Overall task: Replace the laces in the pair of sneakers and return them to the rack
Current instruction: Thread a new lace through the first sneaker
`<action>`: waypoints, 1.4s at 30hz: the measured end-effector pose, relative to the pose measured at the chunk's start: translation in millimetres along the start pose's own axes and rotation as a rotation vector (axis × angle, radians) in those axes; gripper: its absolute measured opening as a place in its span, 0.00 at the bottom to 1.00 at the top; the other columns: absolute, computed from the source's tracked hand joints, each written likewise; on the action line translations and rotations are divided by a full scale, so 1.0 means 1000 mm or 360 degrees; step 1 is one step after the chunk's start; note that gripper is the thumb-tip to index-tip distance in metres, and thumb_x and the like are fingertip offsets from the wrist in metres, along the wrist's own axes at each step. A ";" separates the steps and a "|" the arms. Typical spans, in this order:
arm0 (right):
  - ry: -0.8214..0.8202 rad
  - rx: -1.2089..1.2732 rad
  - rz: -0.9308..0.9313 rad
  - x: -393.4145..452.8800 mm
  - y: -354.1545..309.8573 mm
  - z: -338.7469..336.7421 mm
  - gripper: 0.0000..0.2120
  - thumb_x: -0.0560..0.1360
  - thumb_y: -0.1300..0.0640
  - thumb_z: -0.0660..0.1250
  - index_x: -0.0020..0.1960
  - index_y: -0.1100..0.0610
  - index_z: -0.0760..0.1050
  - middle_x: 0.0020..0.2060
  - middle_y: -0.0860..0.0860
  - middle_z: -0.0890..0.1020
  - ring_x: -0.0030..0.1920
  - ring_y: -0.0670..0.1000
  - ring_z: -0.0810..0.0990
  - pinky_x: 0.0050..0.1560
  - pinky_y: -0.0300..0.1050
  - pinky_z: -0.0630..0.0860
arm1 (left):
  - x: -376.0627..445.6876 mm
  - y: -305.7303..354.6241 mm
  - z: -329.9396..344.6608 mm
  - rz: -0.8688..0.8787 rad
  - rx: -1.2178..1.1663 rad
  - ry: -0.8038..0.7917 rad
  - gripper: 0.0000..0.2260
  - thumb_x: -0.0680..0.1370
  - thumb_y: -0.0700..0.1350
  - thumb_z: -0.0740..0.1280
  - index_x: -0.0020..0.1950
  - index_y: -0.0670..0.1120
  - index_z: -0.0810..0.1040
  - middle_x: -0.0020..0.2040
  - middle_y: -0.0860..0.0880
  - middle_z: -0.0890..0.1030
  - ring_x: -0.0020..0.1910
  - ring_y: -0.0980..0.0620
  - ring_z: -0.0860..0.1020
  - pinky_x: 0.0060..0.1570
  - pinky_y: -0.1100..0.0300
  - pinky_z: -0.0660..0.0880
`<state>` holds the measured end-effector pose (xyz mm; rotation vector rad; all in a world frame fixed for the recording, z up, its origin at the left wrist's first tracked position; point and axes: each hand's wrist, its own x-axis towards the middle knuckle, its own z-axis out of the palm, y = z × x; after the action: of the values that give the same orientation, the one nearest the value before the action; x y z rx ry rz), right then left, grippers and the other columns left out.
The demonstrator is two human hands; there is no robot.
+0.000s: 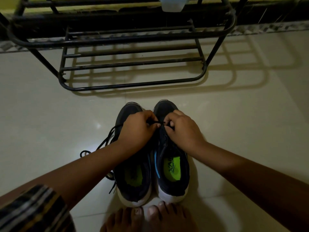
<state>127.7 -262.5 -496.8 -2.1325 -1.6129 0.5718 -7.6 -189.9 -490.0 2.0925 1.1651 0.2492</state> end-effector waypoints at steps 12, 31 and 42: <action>-0.0008 -0.0005 -0.0132 0.005 0.006 0.004 0.05 0.73 0.61 0.65 0.41 0.61 0.78 0.39 0.53 0.74 0.39 0.54 0.75 0.37 0.46 0.70 | 0.001 0.001 0.004 -0.0014 0.0055 0.0049 0.04 0.73 0.49 0.71 0.42 0.48 0.81 0.44 0.50 0.76 0.43 0.53 0.75 0.44 0.59 0.72; -0.0317 0.0663 0.0183 0.009 0.008 -0.027 0.11 0.78 0.61 0.61 0.39 0.51 0.68 0.32 0.50 0.74 0.24 0.39 0.74 0.27 0.33 0.71 | 0.005 0.004 0.000 0.0245 -0.0401 -0.0048 0.05 0.76 0.41 0.69 0.50 0.46 0.83 0.44 0.54 0.83 0.44 0.60 0.79 0.48 0.65 0.74; -0.0437 -0.0126 0.0175 -0.011 -0.008 -0.037 0.13 0.72 0.45 0.68 0.42 0.53 0.70 0.39 0.50 0.77 0.40 0.51 0.76 0.42 0.47 0.75 | 0.009 0.007 -0.001 0.0041 -0.0592 -0.0114 0.05 0.78 0.40 0.65 0.44 0.47 0.79 0.39 0.54 0.81 0.37 0.60 0.77 0.42 0.67 0.73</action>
<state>138.9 -273.9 -460.4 -2.2932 -1.6902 0.8830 1.8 -184.1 -485.8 1.7755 0.9662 0.3700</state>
